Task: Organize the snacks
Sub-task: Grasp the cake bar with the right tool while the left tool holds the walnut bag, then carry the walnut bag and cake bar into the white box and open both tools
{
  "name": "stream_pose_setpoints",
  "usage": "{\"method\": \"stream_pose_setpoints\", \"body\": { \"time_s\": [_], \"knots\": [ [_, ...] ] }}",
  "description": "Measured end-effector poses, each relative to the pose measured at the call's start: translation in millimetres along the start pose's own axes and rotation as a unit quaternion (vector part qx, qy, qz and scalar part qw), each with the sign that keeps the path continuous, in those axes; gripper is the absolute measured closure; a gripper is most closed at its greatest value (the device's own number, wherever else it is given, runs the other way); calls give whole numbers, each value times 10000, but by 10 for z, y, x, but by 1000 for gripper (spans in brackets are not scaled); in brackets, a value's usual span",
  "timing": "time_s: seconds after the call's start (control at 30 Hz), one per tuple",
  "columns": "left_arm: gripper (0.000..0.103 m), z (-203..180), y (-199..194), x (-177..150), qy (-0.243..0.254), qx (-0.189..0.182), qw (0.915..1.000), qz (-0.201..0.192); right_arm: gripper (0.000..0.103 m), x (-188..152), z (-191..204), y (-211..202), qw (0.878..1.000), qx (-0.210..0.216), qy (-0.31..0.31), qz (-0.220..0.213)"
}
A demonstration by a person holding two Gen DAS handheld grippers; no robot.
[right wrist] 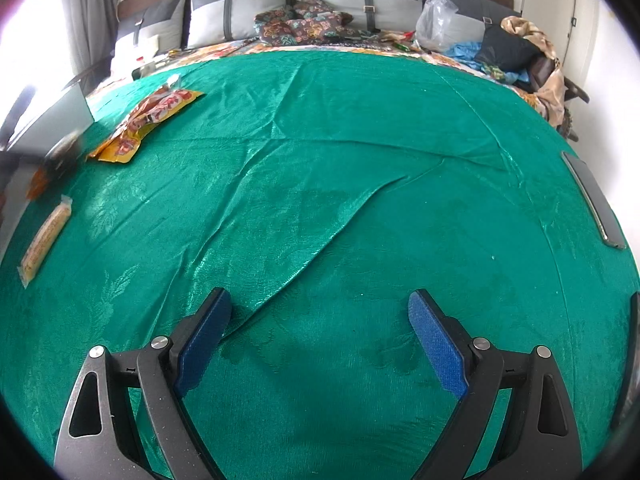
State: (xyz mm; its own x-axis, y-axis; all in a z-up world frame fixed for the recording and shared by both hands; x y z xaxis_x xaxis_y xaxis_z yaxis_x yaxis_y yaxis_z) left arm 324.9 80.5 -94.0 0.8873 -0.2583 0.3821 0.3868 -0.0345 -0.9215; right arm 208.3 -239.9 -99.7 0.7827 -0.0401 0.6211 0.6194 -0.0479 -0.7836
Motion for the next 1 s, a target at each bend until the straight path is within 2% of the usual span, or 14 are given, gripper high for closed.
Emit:
{"method": "stream_pose_setpoints", "body": {
  "time_s": [0.17,0.3,0.37,0.4,0.47,0.57,0.67,0.73,0.77,0.8,0.83,0.87,0.97,1.0],
  "knots": [
    [45,-68,-351,-767,-325,12,9994,-126,10,-1,-4,1,10000,6,5,1],
    [45,-59,-556,-1185,-734,-80,9968,-313,8,13,27,13,10000,-11,38,58],
    [45,-56,-607,-1321,-951,-86,9945,-430,10,112,128,28,9984,-33,243,503],
    [45,-68,-639,-1391,-1016,-43,9936,-495,10,170,239,11,9968,193,376,672],
    [45,-91,-652,-1472,-1052,33,9929,-562,10,317,687,-119,9904,1036,585,703],
    [45,-17,-671,-1521,-1114,-44,9921,-580,12,522,1614,-150,9786,1824,198,936],
    [45,49,-688,-1567,-1299,-184,9895,-613,13,640,2335,108,9744,1719,-118,1442],
    [45,103,-713,-1628,-1447,-277,9868,-667,22,671,2589,261,9775,1356,-244,1596],
    [45,113,-718,-1642,-1472,-308,9862,-695,34,658,2679,334,9770,1172,-294,1759],
    [47,127,-734,-1662,-1495,-351,9854,-737,54,666,2737,318,9804,969,-410,1666],
    [48,140,-754,-1680,-1512,-392,9846,-786,65,661,2788,313,9798,880,-538,1715],
    [50,153,-771,-1689,-1539,-440,9835,-842,71,656,2788,279,9794,881,-581,1719],
    [57,193,-842,-1725,-1618,-659,9791,-1044,73,617,2536,99,9796,1104,-263,1660],
    [66,204,-865,-1733,-1663,-767,9767,-1116,73,596,2406,-2,9808,1149,-168,1565]
  ]
}}
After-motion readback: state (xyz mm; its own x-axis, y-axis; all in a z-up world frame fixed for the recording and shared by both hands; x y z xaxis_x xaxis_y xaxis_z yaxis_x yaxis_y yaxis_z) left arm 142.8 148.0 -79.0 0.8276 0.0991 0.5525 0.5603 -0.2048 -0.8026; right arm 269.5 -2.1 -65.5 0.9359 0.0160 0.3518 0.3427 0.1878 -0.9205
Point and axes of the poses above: each gripper's, at about its wrist camera, not at the fingertips, and y roughly the way its jaws point, z to its left, x to its top, the point moved 1 cm from there along y, roughly the way its jaws point
